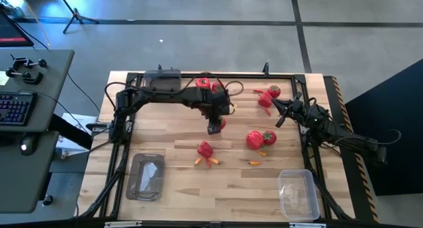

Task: Sort produce into baskets
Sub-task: Put the red tomato into the top black bin

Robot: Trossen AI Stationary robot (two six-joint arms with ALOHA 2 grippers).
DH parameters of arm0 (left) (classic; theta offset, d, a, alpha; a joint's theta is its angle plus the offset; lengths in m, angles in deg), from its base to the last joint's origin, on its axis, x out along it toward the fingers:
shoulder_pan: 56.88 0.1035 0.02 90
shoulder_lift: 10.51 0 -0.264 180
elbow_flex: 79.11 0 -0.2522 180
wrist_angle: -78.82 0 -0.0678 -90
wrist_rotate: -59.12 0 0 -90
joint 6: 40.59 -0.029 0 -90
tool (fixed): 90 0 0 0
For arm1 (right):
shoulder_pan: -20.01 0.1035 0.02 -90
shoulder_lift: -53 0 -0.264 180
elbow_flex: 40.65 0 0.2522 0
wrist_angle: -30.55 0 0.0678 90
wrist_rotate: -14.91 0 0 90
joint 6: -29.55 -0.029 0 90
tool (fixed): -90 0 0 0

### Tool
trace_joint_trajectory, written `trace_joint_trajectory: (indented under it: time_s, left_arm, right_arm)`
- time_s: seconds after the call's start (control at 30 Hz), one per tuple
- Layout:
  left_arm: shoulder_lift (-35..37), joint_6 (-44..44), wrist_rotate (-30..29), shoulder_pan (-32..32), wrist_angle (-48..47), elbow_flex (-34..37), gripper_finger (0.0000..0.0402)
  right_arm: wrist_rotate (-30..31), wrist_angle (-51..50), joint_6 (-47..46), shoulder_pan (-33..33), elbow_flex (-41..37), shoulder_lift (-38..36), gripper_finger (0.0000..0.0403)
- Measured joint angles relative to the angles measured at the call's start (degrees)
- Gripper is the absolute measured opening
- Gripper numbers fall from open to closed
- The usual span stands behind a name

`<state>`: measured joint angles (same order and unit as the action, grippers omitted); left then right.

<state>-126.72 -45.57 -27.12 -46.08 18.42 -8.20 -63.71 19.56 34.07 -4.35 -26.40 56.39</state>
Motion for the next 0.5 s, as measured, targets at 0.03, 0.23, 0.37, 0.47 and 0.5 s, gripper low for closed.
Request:
trace_joint_trajectory:
  time_s: [0.03,0.23,0.37,0.47,0.5]
  left_arm:
    - [0.2,-0.1,-0.1,0.7,-0.6,0.0,0.0166]
    - [1.0,-1.9,-2.9,5.5,-2.5,0.0,0.0165]
    - [3.1,-2.1,-3.4,9.4,-3.8,0.0,0.0157]
    - [5.7,-1.1,-4.7,11.8,-4.8,0.0,0.0147]
    - [6.7,-0.9,-5.4,12.4,-5.2,0.0,0.0143]
  right_arm:
    - [0.0,0.0,0.0,0.0,0.0,0.0,0.0]
    - [0.0,0.0,0.0,0.0,0.0,0.0,0.0]
    - [0.0,0.0,0.0,0.0,0.0,0.0,0.0]
    - [0.0,0.0,0.0,0.0,0.0,0.1,0.0]
    - [0.0,0.0,0.0,0.0,0.0,0.0,0.0]
